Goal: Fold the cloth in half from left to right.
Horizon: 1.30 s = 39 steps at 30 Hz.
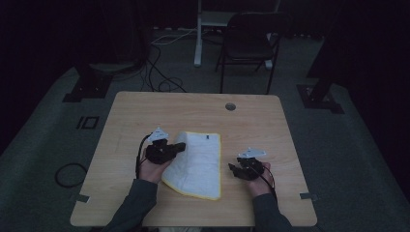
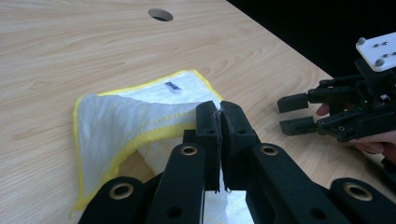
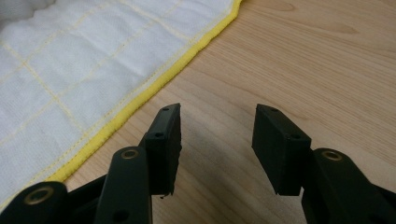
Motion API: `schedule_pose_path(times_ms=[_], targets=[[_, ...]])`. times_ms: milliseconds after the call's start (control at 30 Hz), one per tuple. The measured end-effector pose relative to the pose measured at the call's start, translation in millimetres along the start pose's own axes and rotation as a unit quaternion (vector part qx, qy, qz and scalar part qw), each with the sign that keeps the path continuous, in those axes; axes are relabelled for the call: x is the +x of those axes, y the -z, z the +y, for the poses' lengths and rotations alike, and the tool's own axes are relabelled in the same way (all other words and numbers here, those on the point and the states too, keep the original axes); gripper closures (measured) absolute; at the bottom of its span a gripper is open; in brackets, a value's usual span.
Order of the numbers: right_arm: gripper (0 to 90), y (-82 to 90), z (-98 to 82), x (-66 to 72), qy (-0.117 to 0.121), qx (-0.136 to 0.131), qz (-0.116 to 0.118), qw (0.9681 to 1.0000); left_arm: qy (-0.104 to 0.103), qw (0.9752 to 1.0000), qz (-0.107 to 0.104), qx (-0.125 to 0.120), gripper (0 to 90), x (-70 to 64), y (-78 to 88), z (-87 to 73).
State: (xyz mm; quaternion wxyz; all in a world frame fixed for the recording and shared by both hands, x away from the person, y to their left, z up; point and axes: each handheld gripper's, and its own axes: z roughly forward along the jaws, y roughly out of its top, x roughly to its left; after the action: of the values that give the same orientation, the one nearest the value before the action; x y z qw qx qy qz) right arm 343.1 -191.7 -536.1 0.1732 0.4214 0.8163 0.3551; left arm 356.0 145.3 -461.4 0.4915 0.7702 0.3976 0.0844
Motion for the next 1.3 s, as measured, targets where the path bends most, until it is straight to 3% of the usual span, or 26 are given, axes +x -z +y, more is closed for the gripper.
schedule_pose_path(times_ms=[867, 1300], targets=[[51.8, 0.5, 0.0, -0.3, -0.003, 0.0, 0.0, 1.0, -0.009, 0.9993, -0.017, 0.03, 87.2, -11.4, -32.4, -4.8], [51.9, 0.5, -0.3, -0.6, -0.003, 0.0, -0.001, 1.0, -0.014, 0.9979, -0.023, 0.058, 86.8, -18.2, -60.6, -9.5]])
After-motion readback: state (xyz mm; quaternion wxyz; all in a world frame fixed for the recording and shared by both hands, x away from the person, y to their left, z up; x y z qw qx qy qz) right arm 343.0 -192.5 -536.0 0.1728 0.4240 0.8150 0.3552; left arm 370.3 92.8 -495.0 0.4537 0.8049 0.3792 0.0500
